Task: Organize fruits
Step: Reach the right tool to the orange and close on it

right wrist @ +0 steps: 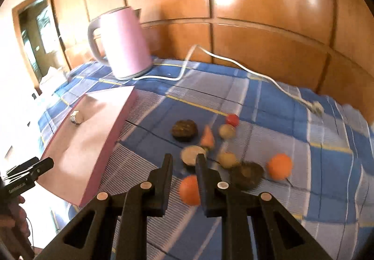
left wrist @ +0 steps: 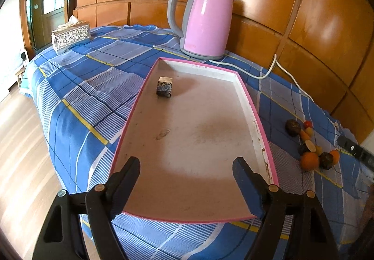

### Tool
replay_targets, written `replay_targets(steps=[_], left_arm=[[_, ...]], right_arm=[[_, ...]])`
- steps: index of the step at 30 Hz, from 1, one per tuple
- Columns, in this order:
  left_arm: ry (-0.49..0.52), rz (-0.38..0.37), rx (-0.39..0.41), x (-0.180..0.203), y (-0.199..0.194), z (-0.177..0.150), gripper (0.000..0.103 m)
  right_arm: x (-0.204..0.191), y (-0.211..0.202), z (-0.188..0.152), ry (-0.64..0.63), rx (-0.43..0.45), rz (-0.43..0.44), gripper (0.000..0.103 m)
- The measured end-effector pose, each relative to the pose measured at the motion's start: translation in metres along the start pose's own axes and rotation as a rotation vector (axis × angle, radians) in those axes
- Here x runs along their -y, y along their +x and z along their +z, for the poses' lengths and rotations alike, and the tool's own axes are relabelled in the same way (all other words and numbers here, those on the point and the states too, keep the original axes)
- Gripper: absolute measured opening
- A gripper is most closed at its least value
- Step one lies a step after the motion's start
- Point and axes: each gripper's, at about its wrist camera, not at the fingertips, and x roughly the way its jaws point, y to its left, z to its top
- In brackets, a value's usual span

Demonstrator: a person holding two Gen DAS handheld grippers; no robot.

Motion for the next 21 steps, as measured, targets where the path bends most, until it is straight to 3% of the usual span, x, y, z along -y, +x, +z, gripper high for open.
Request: replay_targets(steps=[4,6,9,11,12,14,18,21], left_arm=[[-0.003,-0.012,0.016,0.000,-0.003,0.002,0.082],[-0.006,-0.014,0.009,0.000,-0.001,0.002,0.082],[-0.013,-0.015,0.003,0.001,0.000,0.002,0.082],[-0.010,-0.017,0.003,0.002,0.000,0.001,0.082],[-0.007,-0.018,0.004,0.003,-0.001,0.001,0.082],[-0.002,-0.021,0.007,0.004,-0.003,0.002,0.082],[0.011,-0.022,0.020,0.006,-0.005,0.002,0.083],[0.011,-0.031,0.019,0.006,-0.005,0.002,0.084]], right_arm=[[0.025,-0.008,0.002,0.120,0.020,-0.040,0.020],[0.047,-0.016,-0.005,0.175,0.014,-0.094,0.028],[0.086,-0.026,-0.021,0.299,-0.020,-0.131,0.031],[0.092,-0.026,-0.025,0.317,-0.035,-0.142,0.037],[0.090,-0.024,-0.025,0.317,-0.043,-0.121,0.037],[0.072,-0.018,-0.021,0.264,-0.051,-0.059,0.047],[0.023,-0.001,-0.001,0.127,-0.054,0.053,0.053],[-0.013,0.022,0.018,0.010,-0.061,0.077,0.061]])
